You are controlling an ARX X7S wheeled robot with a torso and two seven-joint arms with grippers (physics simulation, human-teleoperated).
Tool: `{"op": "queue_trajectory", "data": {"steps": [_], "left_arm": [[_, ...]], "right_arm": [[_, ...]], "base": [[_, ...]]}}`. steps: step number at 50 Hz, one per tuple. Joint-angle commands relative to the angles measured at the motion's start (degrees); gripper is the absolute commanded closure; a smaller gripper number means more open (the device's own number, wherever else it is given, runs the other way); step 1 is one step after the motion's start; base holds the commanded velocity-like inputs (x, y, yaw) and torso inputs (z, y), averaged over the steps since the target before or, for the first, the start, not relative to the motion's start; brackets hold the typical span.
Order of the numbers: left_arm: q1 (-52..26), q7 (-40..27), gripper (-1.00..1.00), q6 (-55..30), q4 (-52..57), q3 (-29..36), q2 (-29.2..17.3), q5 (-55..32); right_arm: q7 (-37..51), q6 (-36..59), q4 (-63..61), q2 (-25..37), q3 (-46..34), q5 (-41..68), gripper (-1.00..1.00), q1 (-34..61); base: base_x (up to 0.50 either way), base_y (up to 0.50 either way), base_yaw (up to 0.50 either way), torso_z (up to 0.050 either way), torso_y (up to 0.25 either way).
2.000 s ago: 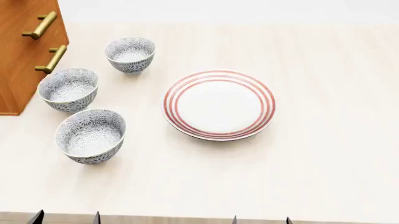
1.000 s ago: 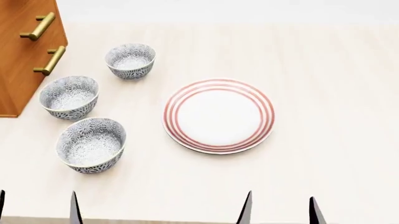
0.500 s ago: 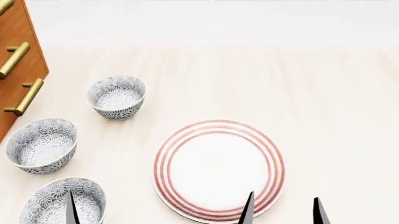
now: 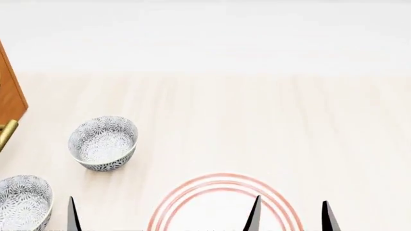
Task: Pick up the bowl and put it in the front on the plate.
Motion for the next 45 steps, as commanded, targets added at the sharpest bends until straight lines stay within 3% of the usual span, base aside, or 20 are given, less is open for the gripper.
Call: {"op": "queue_trajectory", "data": {"steps": [1, 11, 20, 45], "left_arm": [[0.0, 0.2, -1.00, 0.0, 0.2, -0.9, 0.4, -0.4], [0.1, -0.3, -1.00, 0.0, 0.2, -0.4, -0.1, -0.6], [-0.2, -0.5, -1.00, 0.1, -0.5, 0.2, -0.5, -0.9], [-0.6, -0.8, -1.00, -1.5, -0.5, 1.5, -1.4, -1.9]], "right_arm": [[-0.3, -0.8, -0.3, -0.2, 0.1, -0.6, -1.00, -0.2], [0.1, -1.2, -0.3, 0.3, -0.5, -0.5, -1.00, -0.3], [-0.6, -3.5, -0.4, 0.8, -1.5, -0.8, -1.00, -0.8], [0.6, -3.1, -0.1, 1.6, -2.5, -0.6, -1.00, -0.5]], "base": [[0.50, 0.00, 0.00, 0.000, 0.000], [0.50, 0.00, 0.00, 0.000, 0.000], [0.00, 0.03, 0.00, 0.000, 0.000], [0.00, 0.50, 0.00, 0.000, 0.000]]}}
